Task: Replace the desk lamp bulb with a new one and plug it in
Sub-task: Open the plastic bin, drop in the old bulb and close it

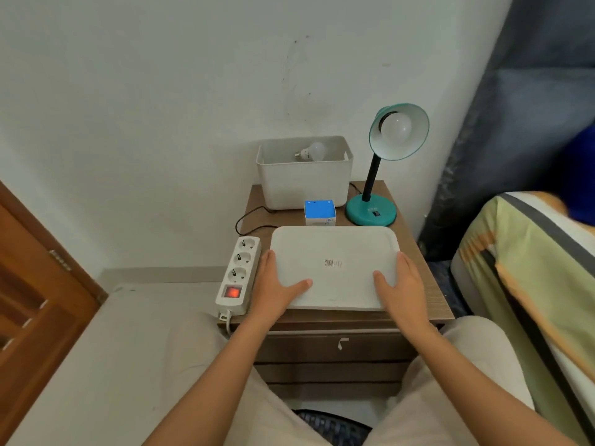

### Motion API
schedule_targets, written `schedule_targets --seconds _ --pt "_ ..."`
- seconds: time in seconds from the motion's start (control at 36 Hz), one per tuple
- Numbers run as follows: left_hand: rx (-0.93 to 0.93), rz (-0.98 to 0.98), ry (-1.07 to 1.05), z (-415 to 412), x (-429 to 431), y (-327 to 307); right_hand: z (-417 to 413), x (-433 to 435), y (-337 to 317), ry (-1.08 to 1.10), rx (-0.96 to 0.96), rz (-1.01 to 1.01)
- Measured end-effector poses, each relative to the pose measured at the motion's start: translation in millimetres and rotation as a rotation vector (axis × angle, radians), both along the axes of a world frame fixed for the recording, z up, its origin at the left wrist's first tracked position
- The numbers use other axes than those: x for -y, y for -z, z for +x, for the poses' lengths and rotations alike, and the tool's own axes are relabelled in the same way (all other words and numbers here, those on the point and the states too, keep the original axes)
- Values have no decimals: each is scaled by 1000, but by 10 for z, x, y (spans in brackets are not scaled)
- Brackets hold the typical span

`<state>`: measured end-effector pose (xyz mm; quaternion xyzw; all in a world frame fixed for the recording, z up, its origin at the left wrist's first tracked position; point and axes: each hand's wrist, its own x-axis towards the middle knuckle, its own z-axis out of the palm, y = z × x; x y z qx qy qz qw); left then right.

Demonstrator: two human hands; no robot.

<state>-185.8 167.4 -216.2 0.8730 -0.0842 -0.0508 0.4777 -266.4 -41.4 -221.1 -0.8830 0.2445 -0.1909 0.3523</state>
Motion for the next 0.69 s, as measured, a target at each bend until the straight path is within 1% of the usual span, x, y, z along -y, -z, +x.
schedule_targets --seconds 0.11,0.31,0.56,0.69 --pt "108 -29 -15 204 -9 -336 286 57 -309 -23 77 -63" --pt "153 -22 -62 816 -55 -769 1030 111 -726 -96 83 -62" --pt "166 4 -51 1830 -98 -983 2051 72 -952 -158 96 -34" --pt "149 -31 -30 2342 -6 -979 2548 169 -1000 -162 81 -26"
